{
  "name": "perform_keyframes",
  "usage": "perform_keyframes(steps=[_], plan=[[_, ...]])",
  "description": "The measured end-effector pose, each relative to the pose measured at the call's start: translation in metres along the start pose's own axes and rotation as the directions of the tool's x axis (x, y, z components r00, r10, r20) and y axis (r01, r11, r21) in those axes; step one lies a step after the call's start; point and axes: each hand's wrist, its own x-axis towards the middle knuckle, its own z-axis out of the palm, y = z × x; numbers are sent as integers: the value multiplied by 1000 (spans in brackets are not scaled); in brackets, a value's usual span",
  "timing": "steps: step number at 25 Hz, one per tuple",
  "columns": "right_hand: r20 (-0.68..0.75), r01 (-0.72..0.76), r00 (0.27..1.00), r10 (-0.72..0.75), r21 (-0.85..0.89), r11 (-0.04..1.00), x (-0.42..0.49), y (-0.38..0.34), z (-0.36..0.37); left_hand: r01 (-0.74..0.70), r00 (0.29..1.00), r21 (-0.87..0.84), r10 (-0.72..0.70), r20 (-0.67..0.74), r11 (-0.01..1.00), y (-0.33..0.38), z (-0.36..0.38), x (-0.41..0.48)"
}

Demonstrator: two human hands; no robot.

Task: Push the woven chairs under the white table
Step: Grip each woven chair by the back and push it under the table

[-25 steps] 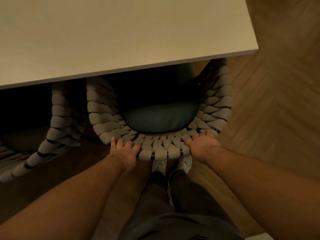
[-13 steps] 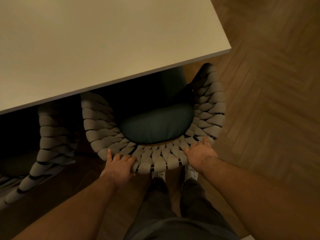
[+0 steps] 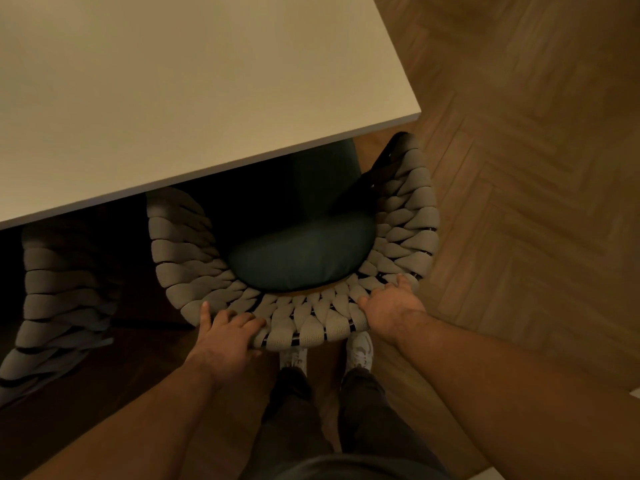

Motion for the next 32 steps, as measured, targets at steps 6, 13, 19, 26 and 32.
perform_keyframes(steps=[6,13,19,26,32], plan=[[-70,-3,998,1,-20,1000,19,19,-12,8,1000,-58,-9,-16,998,-3,-4,25],[-74,4,997,-3,12,1000,7,19,-8,27,999,-59,-24,35,998,4,-2,24],[-49,12,999,-11,10,1000,7,24,-15,27,1000,-76,-27,9,997,7,-6,25],[-153,5,988,5,64,998,10,22,-5,11,1000,-137,-15,-25,991,8,-10,25],[-209,27,978,-11,72,997,3,26,5,29,999,-176,-32,-14,984,12,-15,25]])
